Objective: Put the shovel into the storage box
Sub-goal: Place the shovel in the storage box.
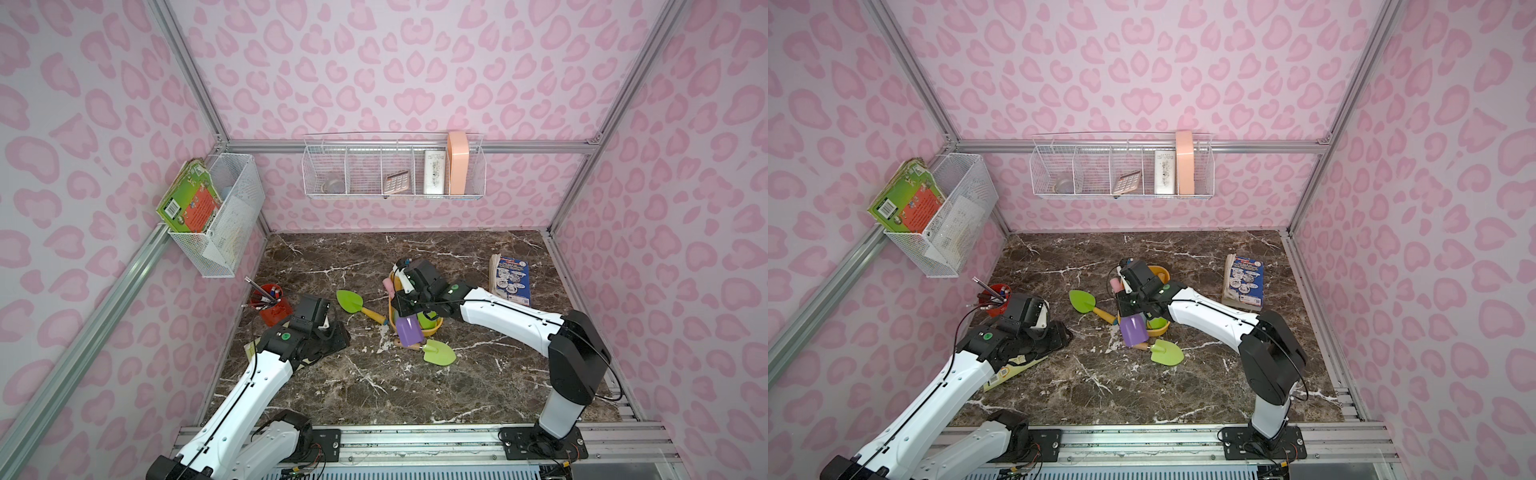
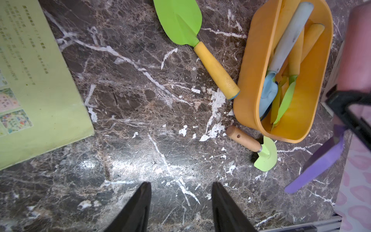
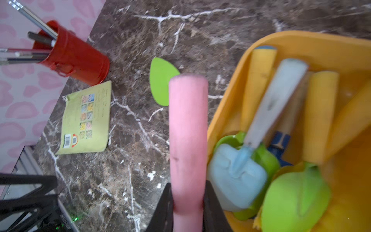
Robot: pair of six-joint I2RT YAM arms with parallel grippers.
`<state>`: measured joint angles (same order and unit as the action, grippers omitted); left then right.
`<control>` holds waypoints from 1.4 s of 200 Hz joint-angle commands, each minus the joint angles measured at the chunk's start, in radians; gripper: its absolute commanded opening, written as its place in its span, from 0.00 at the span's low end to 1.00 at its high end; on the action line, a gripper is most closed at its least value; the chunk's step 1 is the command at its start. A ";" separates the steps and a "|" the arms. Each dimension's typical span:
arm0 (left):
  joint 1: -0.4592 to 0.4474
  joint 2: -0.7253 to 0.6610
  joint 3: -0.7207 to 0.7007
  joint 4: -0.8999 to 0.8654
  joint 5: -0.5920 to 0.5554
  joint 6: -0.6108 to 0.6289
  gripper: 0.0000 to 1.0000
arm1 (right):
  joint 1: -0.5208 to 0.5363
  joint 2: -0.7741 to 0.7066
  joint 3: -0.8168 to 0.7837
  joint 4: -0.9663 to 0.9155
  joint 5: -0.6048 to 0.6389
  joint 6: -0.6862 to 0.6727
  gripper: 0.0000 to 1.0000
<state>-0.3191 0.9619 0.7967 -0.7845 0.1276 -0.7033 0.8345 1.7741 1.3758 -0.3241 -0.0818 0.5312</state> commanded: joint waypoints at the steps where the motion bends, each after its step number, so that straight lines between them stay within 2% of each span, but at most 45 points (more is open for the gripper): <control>1: 0.000 -0.002 -0.008 0.014 0.019 -0.004 0.54 | -0.054 0.006 0.018 0.003 0.029 0.013 0.14; 68: 0.000 -0.002 -0.030 0.022 0.026 -0.010 0.53 | -0.154 0.081 0.048 0.023 0.083 0.020 0.14; 106: 0.002 0.010 -0.038 0.039 0.035 -0.016 0.53 | -0.173 0.102 0.027 0.059 0.128 0.037 0.14; 208: 0.001 0.028 -0.045 0.056 0.046 -0.024 0.53 | -0.186 0.126 -0.042 0.095 0.144 0.099 0.16; 247: 0.000 0.032 -0.047 0.060 0.049 -0.025 0.53 | -0.186 0.122 -0.056 0.079 0.159 0.099 0.24; 280: 0.000 0.033 -0.051 0.066 0.055 -0.028 0.53 | -0.186 0.106 -0.052 0.068 0.180 0.102 0.34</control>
<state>-0.3191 0.9951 0.7479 -0.7254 0.1738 -0.7300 0.6479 1.8980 1.3178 -0.2405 0.0658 0.6308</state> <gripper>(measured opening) 0.529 0.315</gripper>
